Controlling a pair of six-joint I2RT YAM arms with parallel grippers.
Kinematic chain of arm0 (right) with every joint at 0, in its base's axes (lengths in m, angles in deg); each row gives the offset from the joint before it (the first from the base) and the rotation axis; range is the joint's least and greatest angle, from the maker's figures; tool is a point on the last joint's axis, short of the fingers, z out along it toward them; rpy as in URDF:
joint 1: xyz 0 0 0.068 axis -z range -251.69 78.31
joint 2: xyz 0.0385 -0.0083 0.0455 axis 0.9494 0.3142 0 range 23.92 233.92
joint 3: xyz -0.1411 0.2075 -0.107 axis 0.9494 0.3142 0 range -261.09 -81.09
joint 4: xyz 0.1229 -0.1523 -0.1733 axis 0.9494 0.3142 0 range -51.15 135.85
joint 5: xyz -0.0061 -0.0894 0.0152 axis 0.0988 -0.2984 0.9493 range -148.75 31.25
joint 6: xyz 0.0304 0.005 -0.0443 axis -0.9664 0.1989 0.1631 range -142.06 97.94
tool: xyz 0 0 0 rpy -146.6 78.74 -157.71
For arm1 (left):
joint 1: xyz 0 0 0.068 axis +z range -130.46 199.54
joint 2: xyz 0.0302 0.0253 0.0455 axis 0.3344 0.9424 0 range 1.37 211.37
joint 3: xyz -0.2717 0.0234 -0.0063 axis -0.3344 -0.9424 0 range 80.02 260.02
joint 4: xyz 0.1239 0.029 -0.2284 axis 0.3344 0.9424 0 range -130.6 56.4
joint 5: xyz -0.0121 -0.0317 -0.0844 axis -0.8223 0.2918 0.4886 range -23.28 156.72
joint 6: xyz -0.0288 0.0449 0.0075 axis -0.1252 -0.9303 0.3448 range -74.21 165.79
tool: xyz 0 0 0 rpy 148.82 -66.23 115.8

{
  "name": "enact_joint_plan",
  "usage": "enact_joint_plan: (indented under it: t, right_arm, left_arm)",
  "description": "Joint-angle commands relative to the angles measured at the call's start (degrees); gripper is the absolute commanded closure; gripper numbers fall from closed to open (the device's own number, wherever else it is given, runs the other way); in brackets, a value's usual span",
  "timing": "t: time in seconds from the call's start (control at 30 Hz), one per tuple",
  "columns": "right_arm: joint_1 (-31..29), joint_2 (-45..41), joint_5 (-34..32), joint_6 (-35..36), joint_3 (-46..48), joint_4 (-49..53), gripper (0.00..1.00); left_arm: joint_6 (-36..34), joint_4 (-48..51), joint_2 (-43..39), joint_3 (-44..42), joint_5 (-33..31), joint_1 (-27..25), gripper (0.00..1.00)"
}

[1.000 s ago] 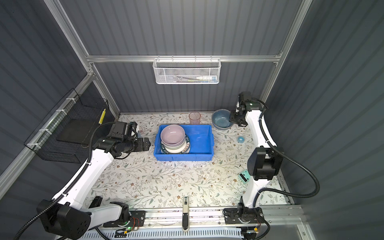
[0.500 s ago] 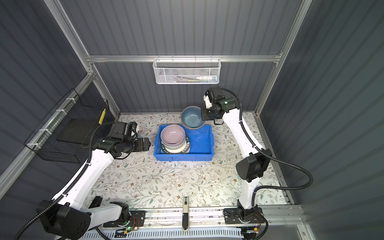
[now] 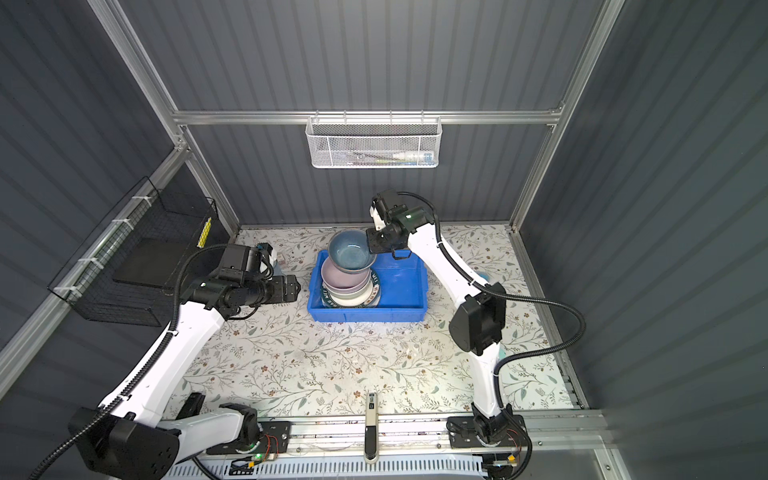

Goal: Place the mixed dishes into the plastic bin
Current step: 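Lift the dark blue bowl with the right gripper over the bin, then lower the dark blue bowl onto the lilac bowl and open the right gripper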

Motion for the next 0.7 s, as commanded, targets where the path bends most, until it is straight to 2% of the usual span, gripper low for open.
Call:
enact_joint_plan:
  t: [0.0,0.67]
  right_arm:
    - [-0.94,0.79,1.49,-2.04,-4.25,-5.26,1.0]
    - [-2.47,8.14,-0.22,-1.21,-5.31,-6.76,1.0]
  left_arm:
    - [-1.23,0.72,-1.49,-0.4,1.01,0.33,0.02]
    - [-2.45,1.95,-3.35,-1.01,-0.48,0.33,0.01]
